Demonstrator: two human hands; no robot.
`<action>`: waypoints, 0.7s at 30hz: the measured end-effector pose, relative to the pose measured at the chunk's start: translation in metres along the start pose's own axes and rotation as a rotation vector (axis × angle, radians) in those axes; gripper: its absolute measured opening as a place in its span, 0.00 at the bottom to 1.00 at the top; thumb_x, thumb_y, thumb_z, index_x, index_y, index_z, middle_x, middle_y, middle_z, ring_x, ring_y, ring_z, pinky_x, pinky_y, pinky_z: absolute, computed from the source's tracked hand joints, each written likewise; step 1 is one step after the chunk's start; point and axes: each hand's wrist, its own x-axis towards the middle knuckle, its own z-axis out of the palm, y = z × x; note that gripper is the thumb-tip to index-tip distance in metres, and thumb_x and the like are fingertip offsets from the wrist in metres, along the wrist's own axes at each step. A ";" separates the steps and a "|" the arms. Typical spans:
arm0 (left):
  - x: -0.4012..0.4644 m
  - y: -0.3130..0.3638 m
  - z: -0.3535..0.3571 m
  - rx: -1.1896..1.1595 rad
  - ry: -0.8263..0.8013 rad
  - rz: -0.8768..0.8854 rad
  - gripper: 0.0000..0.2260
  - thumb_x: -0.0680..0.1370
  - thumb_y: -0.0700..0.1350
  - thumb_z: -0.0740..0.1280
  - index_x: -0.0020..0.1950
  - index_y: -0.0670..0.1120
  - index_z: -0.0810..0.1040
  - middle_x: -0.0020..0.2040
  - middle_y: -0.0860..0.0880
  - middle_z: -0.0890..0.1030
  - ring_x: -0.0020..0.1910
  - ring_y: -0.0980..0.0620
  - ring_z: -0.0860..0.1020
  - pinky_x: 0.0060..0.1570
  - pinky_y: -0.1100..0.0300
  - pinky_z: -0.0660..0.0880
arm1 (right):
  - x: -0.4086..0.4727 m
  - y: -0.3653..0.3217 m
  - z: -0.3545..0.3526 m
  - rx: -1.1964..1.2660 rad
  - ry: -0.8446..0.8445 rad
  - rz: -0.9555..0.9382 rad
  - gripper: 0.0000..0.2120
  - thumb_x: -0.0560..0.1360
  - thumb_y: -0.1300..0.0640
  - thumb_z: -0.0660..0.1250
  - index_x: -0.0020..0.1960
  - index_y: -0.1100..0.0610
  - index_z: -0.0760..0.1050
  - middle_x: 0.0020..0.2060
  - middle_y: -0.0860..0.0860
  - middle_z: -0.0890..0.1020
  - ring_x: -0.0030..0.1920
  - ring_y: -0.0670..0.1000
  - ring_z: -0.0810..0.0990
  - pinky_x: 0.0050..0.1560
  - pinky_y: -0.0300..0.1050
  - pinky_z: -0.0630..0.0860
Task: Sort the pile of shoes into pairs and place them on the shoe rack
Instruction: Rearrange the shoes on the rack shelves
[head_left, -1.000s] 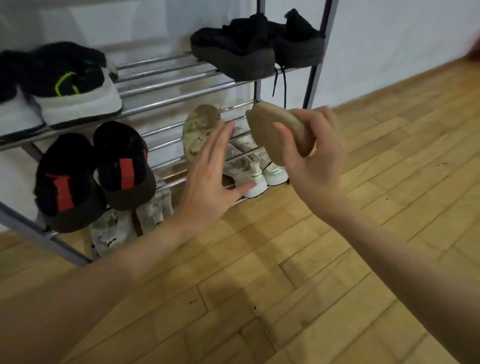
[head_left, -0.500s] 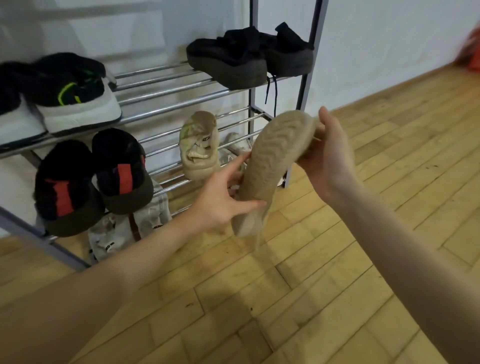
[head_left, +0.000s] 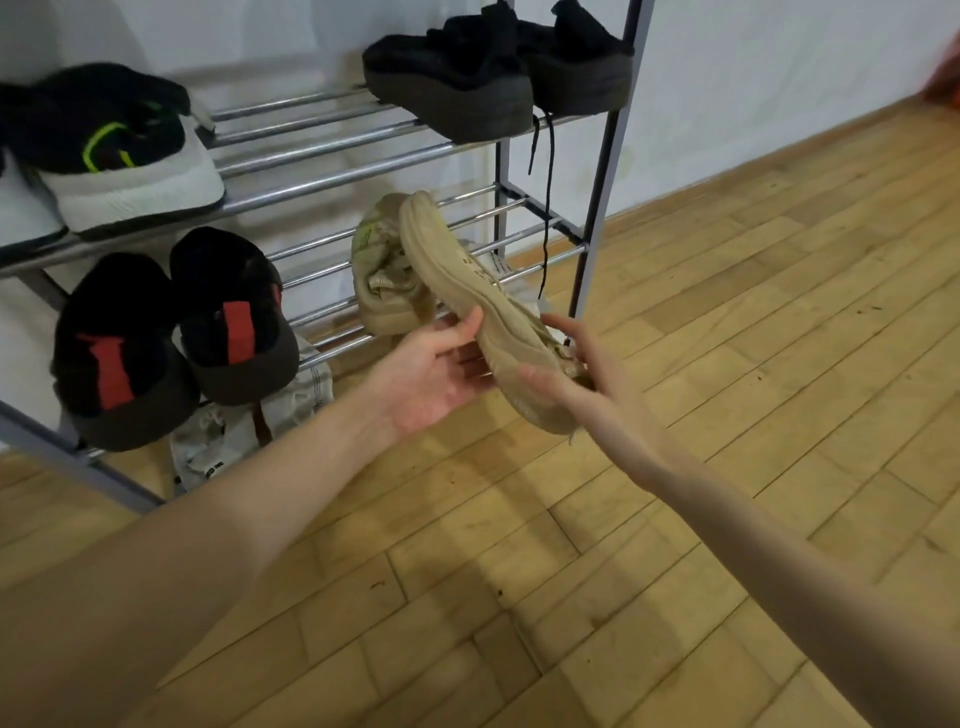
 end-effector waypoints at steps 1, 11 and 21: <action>0.002 0.000 0.000 0.001 0.004 -0.007 0.18 0.72 0.44 0.67 0.61 0.41 0.75 0.50 0.43 0.83 0.49 0.47 0.83 0.50 0.52 0.80 | 0.000 0.005 0.001 -0.039 0.016 -0.037 0.33 0.68 0.35 0.66 0.71 0.39 0.64 0.61 0.42 0.76 0.58 0.42 0.77 0.54 0.42 0.76; 0.004 0.028 -0.014 0.624 0.549 0.548 0.05 0.77 0.43 0.68 0.48 0.42 0.80 0.41 0.43 0.83 0.36 0.51 0.82 0.41 0.58 0.81 | 0.033 0.017 0.007 -0.151 0.262 -0.196 0.20 0.77 0.46 0.62 0.68 0.45 0.71 0.56 0.48 0.69 0.63 0.49 0.66 0.59 0.40 0.70; 0.021 0.046 -0.060 1.439 0.623 0.471 0.31 0.66 0.63 0.70 0.67 0.51 0.75 0.68 0.45 0.72 0.67 0.46 0.69 0.63 0.56 0.66 | 0.166 0.002 -0.033 -0.852 0.256 -0.182 0.21 0.80 0.44 0.55 0.68 0.54 0.68 0.59 0.60 0.69 0.60 0.64 0.68 0.61 0.58 0.67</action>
